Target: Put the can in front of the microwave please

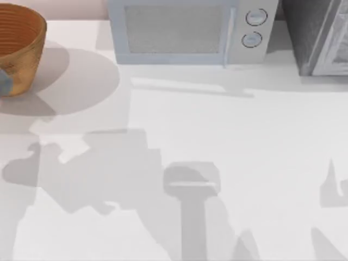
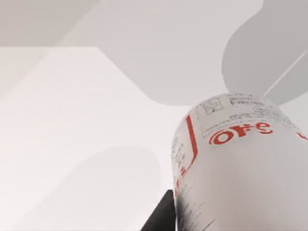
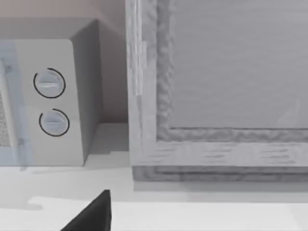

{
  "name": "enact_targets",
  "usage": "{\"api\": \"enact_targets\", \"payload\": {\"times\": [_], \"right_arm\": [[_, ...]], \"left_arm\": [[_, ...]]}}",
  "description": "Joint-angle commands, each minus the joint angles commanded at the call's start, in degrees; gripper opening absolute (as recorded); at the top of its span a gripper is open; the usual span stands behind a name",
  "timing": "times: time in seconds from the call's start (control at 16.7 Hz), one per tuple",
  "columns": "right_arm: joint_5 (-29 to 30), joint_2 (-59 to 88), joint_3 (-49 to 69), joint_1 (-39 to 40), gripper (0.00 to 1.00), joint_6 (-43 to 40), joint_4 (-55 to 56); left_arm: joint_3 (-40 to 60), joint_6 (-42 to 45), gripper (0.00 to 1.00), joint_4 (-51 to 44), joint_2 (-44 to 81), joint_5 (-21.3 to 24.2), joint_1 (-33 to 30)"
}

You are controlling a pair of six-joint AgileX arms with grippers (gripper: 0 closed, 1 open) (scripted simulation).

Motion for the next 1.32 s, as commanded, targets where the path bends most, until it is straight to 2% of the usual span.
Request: {"api": "enact_targets", "payload": {"times": [0.3,0.72,0.9,1.08,1.32], "right_arm": [[0.00,0.00,0.00,0.00,1.00,0.00,0.00],[0.00,0.00,0.00,0.00,1.00,0.00,0.00],[0.00,0.00,0.00,0.00,1.00,0.00,0.00],[0.00,0.00,0.00,0.00,1.00,0.00,0.00],[0.00,0.00,0.00,0.00,1.00,0.00,0.00]], "left_arm": [[16.02,-19.39,0.00,-6.71,9.40,0.20,-10.39],[41.58,-58.77,0.00,-17.09,27.63,0.43,-27.43],[50.83,-71.85,0.00,-19.98,33.12,0.33,-33.64],[56.87,-79.31,0.00,-21.63,36.13,0.19,-37.85],[58.63,-81.36,0.00,-22.10,36.95,0.14,-39.12]]}}
